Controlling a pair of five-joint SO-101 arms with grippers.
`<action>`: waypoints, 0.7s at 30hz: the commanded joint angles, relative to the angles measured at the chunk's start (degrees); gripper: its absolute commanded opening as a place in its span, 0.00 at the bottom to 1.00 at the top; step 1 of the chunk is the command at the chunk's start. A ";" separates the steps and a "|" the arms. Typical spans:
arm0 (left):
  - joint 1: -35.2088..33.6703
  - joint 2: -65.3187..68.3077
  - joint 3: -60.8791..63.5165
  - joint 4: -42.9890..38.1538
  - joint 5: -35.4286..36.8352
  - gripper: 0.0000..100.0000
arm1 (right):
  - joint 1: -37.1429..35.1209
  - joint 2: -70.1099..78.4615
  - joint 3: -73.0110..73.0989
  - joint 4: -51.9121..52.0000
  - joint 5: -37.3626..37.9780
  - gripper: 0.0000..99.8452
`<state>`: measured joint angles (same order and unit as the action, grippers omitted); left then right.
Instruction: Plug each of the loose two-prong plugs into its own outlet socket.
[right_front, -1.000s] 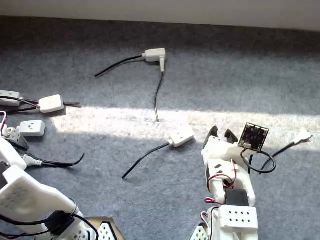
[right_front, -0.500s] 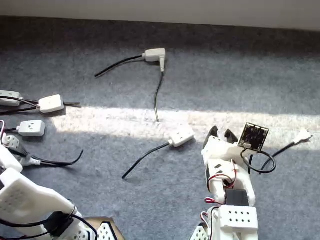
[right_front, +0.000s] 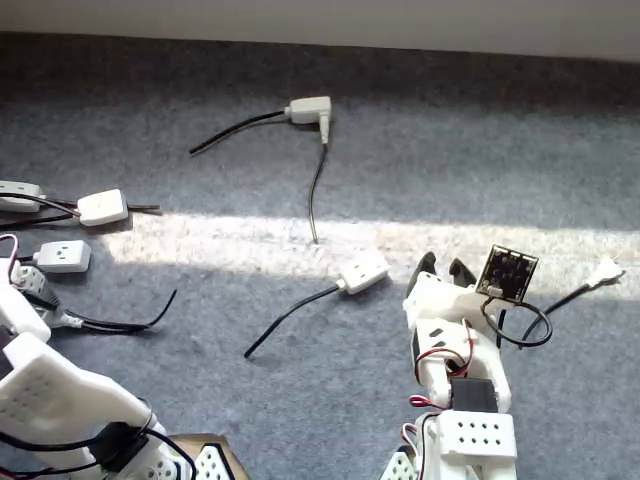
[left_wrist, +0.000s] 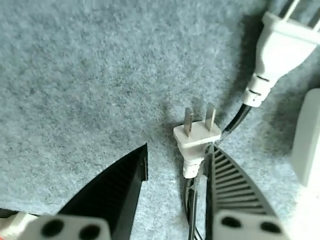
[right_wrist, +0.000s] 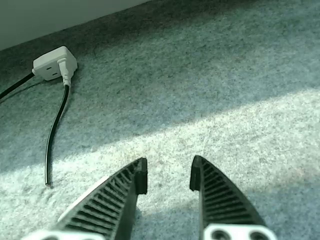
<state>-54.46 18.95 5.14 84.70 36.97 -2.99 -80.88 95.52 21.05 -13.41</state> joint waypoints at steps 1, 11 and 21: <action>1.98 -1.54 -0.57 0.79 -1.76 0.20 | -0.57 -0.31 1.71 -0.84 -0.26 0.15; 2.24 -13.76 0.13 3.52 -1.49 0.20 | -0.57 -0.31 1.71 -0.84 -0.26 0.15; 2.15 -9.71 10.15 -8.18 -1.67 0.20 | -0.57 -0.31 1.71 -0.84 -0.26 0.15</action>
<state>-53.05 8.31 12.70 81.89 35.65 -2.99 -80.88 95.52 21.05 -13.41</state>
